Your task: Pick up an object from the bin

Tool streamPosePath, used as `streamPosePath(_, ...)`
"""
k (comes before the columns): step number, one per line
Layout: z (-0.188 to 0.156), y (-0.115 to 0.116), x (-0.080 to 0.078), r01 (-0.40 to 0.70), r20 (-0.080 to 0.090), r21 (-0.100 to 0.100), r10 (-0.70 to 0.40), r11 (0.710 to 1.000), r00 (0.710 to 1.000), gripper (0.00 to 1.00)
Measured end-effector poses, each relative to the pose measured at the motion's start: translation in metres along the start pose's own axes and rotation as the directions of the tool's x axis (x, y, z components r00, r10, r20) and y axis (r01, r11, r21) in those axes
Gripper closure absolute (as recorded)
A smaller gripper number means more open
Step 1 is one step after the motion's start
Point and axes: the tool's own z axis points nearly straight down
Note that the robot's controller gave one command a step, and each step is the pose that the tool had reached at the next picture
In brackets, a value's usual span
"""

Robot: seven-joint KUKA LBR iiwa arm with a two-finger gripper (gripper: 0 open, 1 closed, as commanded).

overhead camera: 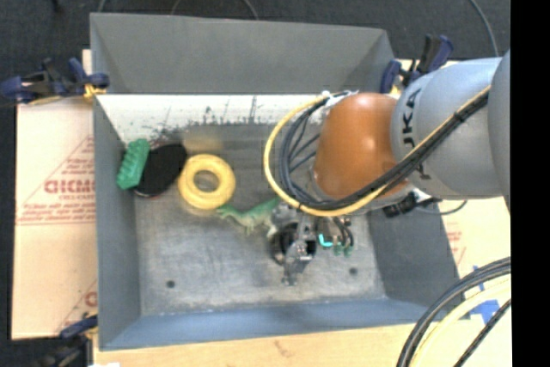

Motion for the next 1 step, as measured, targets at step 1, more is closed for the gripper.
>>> streamPosePath(1, -0.0036, 0.0, -0.002, -0.001, 0.007, 0.0, 0.001, 1.0, 1.0, 0.0)
